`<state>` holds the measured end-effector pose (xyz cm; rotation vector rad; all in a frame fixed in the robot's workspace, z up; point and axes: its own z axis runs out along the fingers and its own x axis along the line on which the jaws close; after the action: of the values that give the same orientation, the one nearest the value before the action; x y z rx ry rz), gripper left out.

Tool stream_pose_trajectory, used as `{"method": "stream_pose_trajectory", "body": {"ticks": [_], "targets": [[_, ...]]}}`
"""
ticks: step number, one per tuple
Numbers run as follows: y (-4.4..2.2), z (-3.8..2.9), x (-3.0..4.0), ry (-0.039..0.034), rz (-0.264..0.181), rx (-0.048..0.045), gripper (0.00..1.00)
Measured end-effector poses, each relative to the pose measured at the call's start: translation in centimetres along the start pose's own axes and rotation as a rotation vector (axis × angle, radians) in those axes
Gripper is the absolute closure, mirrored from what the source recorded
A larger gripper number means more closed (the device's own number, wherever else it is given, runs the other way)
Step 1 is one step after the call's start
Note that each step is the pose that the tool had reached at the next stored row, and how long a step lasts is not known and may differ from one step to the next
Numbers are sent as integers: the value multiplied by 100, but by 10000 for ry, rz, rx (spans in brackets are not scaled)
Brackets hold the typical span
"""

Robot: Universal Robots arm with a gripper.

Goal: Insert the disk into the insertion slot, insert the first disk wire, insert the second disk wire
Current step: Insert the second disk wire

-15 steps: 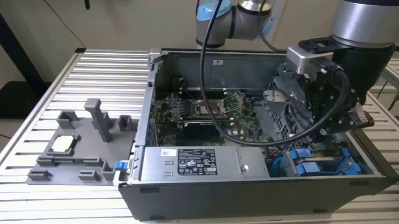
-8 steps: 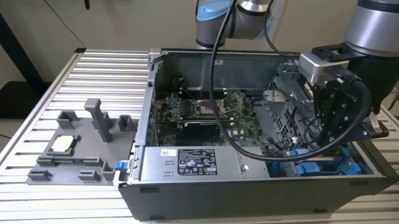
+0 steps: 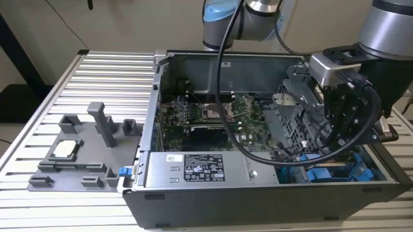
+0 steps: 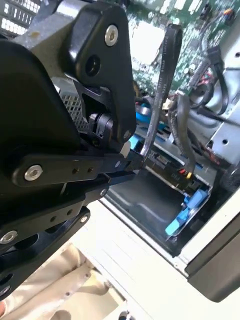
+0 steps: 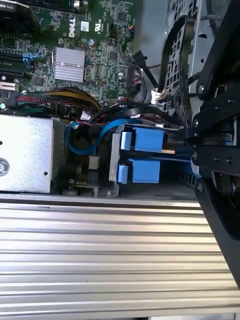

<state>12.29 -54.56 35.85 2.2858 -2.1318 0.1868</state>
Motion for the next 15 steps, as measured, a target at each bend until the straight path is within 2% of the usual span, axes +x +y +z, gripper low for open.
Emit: {"method": "stream_pose_trajectory", "body": {"ticks": [6, 7, 8, 9, 15], "targets": [[0, 1, 5, -1074, 111, 69, 84], [1, 2, 8, -1212, 130, 78, 84], [1, 2, 14, -1306, 149, 84, 84], [2, 3, 27, -1340, 159, 84, 84], [12, 17, 179, -1346, 185, -55, 84]]}}
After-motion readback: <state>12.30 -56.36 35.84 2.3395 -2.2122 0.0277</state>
